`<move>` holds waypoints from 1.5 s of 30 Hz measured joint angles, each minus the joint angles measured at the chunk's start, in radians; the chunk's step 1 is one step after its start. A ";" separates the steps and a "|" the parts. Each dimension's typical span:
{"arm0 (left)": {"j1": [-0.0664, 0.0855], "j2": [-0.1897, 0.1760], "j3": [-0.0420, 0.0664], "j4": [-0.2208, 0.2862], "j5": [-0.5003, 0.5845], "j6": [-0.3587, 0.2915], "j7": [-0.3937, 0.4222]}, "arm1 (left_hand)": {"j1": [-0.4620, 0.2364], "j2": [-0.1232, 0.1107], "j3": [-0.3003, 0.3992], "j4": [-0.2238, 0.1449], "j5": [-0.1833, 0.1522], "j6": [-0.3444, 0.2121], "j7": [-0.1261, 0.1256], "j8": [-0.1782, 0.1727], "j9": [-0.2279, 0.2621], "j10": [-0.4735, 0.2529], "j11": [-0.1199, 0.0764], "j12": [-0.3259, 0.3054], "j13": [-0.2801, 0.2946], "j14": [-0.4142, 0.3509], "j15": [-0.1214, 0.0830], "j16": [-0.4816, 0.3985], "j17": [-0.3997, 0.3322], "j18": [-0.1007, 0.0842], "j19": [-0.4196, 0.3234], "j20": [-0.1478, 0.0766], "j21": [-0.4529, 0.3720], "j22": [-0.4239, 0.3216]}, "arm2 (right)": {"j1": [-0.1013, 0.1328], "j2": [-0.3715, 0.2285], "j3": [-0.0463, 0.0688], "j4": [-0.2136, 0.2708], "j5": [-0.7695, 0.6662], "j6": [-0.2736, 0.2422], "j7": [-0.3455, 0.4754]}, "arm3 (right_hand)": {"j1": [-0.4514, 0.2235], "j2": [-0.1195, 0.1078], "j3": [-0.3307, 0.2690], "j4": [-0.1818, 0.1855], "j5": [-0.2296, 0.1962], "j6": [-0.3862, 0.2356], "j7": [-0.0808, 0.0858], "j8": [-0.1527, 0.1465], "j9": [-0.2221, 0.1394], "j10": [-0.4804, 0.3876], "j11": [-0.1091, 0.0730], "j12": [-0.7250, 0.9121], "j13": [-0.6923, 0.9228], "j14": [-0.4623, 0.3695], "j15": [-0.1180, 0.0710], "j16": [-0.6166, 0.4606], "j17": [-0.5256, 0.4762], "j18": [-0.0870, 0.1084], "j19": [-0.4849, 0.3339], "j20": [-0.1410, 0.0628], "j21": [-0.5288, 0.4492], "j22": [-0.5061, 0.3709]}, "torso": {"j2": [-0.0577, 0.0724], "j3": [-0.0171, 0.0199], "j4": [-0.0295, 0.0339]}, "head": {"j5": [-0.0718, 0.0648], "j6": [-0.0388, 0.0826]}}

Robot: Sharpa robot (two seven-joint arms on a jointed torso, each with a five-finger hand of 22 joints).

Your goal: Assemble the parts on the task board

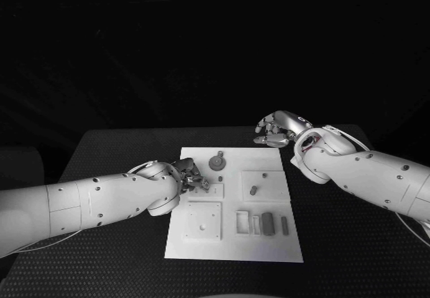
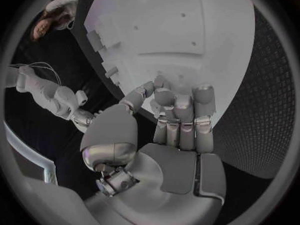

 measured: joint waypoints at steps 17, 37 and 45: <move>-0.004 0.003 0.001 -0.003 -0.004 0.013 -0.003 | -0.006 0.006 0.000 0.000 -0.022 0.001 -0.001 0.000 0.000 0.001 -0.001 0.010 -0.008 0.000 0.000 0.011 -0.017 0.000 0.002 -0.002 0.010 0.001 | 0.000 0.000 0.000 0.000 0.001 0.004 0.000 | 0.000 0.000 0.000 0.000 0.000 0.000 0.000 0.000 0.000 0.000 0.000 0.000 0.000 -0.001 -0.001 0.000 -0.001 0.000 0.000 0.000 0.000 0.000 | 0.000 -0.0005 0.0000 | 0.001 -0.002; -0.008 0.010 0.003 -0.013 -0.012 0.020 -0.005 | -0.017 0.012 -0.009 0.032 -0.091 0.006 -0.006 0.007 0.000 0.001 -0.001 0.023 -0.023 0.004 -0.004 0.032 -0.049 0.000 0.006 -0.006 0.016 0.000 | 0.000 -0.003 0.000 0.004 0.002 0.009 0.000 | 0.000 0.000 0.000 0.000 0.000 0.000 0.000 0.000 0.001 0.000 0.000 0.000 -0.001 -0.002 -0.002 0.000 -0.001 0.000 0.000 0.000 0.000 0.000 | 0.000 -0.0002 -0.0002 | -0.003 -0.005; -0.010 0.011 0.002 -0.015 -0.016 0.033 -0.005 | -0.044 0.007 -0.014 0.044 -0.095 0.007 -0.007 0.049 0.046 -0.006 -0.008 0.028 -0.025 -0.005 -0.012 0.041 -0.056 0.000 0.004 -0.014 0.019 0.000 | 0.000 -0.002 0.000 0.003 0.003 0.011 0.000 | 0.000 0.000 0.000 0.000 0.000 0.000 0.000 0.000 0.001 0.000 0.000 0.000 -0.002 -0.002 -0.002 0.000 -0.001 0.000 0.000 0.000 0.000 0.000 | 0.000 -0.0005 0.0000 | -0.003 -0.007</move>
